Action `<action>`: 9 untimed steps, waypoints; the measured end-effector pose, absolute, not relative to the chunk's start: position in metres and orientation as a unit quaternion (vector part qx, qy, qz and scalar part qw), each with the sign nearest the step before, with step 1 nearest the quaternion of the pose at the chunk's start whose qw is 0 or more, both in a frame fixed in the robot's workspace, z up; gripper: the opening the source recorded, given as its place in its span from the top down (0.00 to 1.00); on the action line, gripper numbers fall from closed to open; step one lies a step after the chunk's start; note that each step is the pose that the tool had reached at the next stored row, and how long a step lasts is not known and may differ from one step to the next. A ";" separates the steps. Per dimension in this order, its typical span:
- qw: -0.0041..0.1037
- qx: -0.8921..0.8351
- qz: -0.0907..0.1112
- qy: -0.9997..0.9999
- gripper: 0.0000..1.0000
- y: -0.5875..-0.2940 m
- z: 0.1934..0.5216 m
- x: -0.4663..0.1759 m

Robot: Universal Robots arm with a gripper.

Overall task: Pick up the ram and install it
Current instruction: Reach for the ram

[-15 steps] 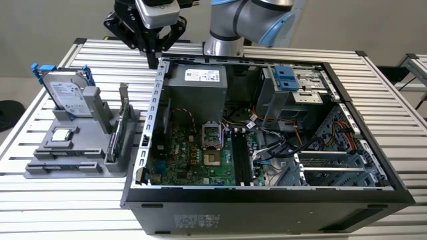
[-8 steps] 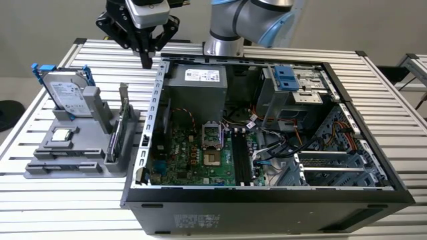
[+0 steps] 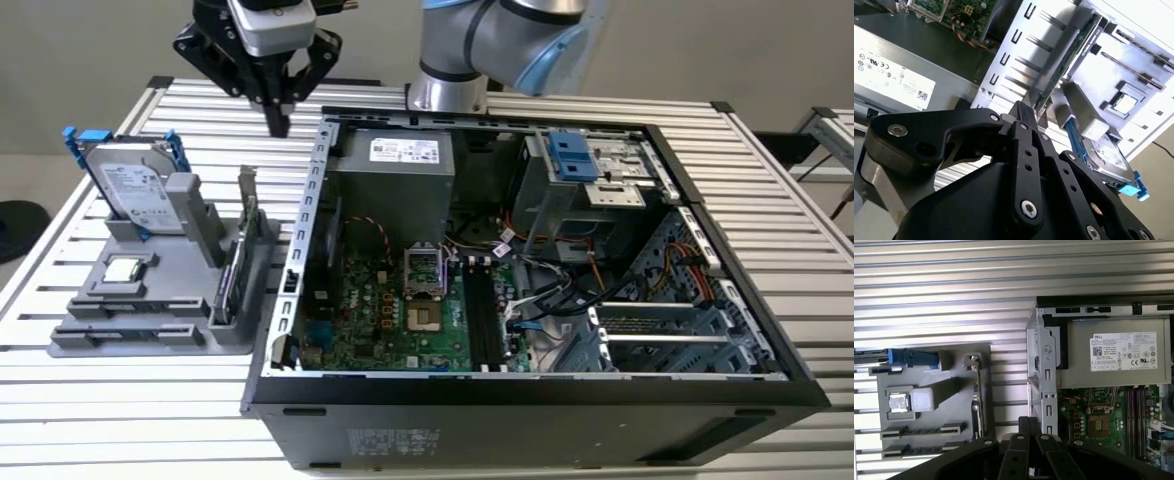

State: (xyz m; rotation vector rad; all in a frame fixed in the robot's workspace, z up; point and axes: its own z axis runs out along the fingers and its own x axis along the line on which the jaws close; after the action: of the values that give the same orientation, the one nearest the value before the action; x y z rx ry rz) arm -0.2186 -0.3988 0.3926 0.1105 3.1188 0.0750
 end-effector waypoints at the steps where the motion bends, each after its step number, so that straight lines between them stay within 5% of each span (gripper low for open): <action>1: 0.010 0.035 0.024 0.999 1.00 -0.399 0.393 -0.220; 9: 0.010 0.035 0.024 0.999 1.00 -0.399 0.393 -0.233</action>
State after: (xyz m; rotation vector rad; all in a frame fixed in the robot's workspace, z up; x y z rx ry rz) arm -0.2332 -0.3988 0.3926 0.1104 3.1187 0.0750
